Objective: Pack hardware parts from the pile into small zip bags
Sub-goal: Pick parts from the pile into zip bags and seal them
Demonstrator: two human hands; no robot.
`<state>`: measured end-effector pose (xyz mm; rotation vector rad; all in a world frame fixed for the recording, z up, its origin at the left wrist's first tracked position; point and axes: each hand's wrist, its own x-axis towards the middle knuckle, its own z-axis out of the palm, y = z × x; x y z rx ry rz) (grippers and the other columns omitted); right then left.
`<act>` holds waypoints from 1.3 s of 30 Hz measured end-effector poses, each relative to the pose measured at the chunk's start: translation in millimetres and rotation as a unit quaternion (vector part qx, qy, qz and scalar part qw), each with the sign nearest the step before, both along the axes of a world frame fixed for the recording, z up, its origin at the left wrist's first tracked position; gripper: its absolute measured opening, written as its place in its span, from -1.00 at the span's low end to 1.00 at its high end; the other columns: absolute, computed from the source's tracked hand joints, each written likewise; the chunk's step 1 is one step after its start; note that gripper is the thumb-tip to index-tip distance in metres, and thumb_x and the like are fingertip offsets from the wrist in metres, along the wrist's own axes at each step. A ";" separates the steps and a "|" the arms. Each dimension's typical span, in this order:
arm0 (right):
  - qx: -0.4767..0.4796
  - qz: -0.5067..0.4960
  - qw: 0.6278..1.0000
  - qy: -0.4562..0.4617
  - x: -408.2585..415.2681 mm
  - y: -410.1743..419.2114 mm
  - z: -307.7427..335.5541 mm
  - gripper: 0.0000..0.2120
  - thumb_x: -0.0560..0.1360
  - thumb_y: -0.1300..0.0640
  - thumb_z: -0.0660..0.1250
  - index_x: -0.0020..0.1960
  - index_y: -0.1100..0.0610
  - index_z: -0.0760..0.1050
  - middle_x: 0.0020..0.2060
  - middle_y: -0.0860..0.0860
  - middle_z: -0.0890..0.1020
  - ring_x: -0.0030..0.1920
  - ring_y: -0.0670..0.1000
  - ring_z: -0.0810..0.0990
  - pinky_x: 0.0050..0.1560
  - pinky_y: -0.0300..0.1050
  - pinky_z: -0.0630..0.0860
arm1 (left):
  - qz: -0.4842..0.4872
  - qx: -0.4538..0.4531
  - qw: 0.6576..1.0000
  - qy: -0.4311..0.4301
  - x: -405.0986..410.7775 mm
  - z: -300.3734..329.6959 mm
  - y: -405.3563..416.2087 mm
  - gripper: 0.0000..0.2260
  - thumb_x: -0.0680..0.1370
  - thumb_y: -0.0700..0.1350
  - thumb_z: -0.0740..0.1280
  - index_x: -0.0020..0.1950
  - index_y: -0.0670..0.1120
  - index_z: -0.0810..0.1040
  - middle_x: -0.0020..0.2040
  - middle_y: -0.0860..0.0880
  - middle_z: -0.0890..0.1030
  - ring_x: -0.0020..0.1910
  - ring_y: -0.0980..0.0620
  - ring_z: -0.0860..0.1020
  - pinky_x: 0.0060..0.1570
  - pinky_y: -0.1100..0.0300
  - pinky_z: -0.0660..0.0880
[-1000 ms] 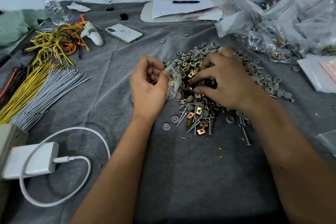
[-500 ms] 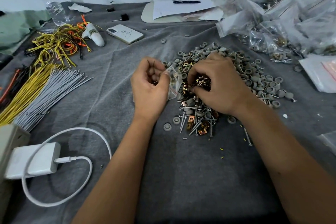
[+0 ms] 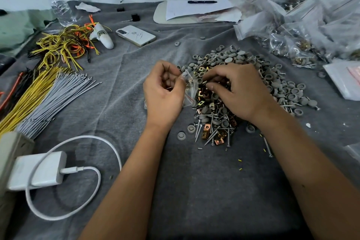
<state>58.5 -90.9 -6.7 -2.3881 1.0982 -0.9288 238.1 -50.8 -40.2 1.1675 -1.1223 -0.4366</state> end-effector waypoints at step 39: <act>-0.048 0.052 0.997 0.042 -1.3 -0.2 -2.4 -0.83 0.49 0.18 0.53 0.07 0.02 0.69 -0.07 -0.14 0.64 -0.01 -0.10 0.56 0.12 -0.12 0.51 | 0.048 -0.017 0.997 0.050 0.5 1.8 0.7 -0.81 0.49 -0.38 0.32 -0.11 -0.10 0.50 -0.32 0.04 0.45 -0.36 0.14 0.38 -0.31 0.25 0.35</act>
